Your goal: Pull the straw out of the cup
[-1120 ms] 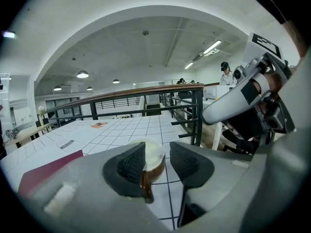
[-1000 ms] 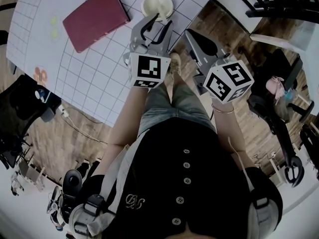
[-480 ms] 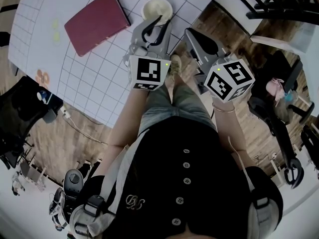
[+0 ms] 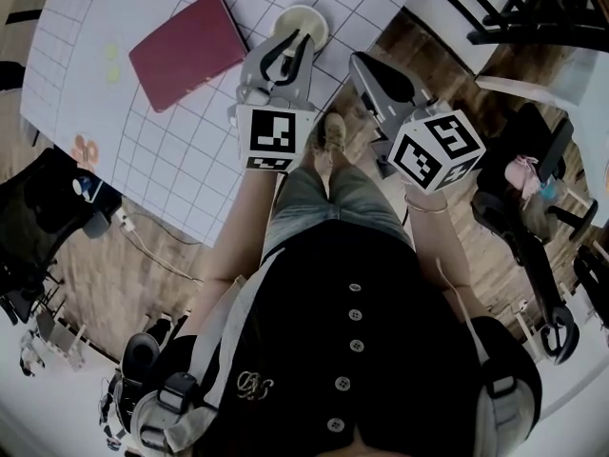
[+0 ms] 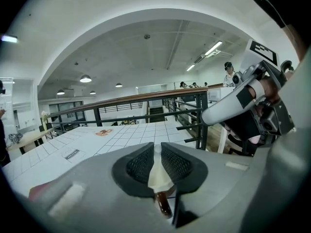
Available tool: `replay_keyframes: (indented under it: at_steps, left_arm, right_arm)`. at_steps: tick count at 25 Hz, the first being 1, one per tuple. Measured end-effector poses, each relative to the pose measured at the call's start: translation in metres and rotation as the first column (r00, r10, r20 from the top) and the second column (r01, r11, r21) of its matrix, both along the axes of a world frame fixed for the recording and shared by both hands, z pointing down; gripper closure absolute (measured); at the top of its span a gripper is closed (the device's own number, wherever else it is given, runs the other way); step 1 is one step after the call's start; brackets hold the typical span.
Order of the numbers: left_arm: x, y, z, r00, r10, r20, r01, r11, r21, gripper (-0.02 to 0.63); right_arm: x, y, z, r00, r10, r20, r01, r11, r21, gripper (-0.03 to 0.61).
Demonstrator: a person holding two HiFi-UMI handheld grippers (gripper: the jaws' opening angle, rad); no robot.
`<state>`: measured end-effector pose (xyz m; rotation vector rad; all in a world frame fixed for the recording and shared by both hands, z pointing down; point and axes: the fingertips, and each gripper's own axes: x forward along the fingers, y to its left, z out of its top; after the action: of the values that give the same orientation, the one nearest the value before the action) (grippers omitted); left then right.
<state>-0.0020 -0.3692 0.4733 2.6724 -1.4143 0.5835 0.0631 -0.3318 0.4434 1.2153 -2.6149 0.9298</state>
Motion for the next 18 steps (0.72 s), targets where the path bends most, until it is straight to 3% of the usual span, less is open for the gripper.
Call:
replay_keyframes:
  at_steps: [9,18]
  left_arm:
    - [-0.004,-0.001,-0.016,1.000,0.025,-0.009,-0.025,1.000,-0.007,0.572]
    - [-0.015,0.007,-0.059,0.998,0.032,-0.061,-0.030,0.999,0.034,0.574]
  right_arm:
    - [-0.003,-0.011,-0.022,1.000,-0.010,0.005,0.010,0.999,0.050,0.578]
    - [-0.002,-0.012,-0.056,1.000,-0.004,0.017,0.002,0.993,0.115,0.578]
